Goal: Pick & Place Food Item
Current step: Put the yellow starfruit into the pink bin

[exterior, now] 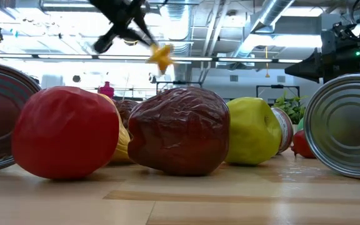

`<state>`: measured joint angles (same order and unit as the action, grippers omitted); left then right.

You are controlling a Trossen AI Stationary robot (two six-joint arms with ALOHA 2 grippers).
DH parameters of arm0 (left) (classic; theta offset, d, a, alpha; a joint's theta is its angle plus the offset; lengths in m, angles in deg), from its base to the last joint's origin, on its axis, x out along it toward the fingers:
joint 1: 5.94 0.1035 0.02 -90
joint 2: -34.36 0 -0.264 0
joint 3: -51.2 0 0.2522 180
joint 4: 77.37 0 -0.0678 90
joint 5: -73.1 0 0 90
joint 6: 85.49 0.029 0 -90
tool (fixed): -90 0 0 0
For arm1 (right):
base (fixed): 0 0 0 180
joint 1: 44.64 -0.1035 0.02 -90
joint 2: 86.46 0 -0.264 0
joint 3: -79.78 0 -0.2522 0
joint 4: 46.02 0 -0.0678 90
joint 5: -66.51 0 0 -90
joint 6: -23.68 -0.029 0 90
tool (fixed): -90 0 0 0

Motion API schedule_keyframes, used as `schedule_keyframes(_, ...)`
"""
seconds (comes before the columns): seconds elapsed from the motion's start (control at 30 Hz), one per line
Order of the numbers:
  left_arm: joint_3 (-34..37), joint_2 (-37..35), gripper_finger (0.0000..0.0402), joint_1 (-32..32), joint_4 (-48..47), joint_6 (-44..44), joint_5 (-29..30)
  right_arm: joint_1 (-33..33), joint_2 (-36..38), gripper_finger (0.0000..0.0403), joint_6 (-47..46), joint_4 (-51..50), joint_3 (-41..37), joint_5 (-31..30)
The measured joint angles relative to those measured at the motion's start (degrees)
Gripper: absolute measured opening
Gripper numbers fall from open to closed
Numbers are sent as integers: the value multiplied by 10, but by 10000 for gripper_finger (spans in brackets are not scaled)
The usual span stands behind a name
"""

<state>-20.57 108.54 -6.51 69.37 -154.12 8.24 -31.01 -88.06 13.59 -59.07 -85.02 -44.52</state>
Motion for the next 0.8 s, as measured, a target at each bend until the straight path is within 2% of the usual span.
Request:
schedule_keyframes(0.17, 1, -30, 2, 20, 34, 92, 125, 0, -2, 6, 0, 9, -1, -1)
schedule_keyframes(0.3, 1, -29, 2, 62, 75, 173, 145, 0, -7, 6, -1, 15, -2, -1)
schedule_keyframes(0.43, 0, -16, 2, 110, 112, 225, 113, 0, -7, 6, -13, 12, -2, -2)
schedule_keyframes(0.53, 1, -3, 2, 141, 128, 244, 67, 1, -7, 6, -19, 12, -2, -3)
schedule_keyframes(0.67, 0, 32, 2, 165, 161, 266, -3, 4, -7, 6, -19, 12, -2, -4)
schedule_keyframes(0.8, 0, 83, 1, 174, 197, 268, -40, 8, -7, 6, -19, 13, -1, -7)
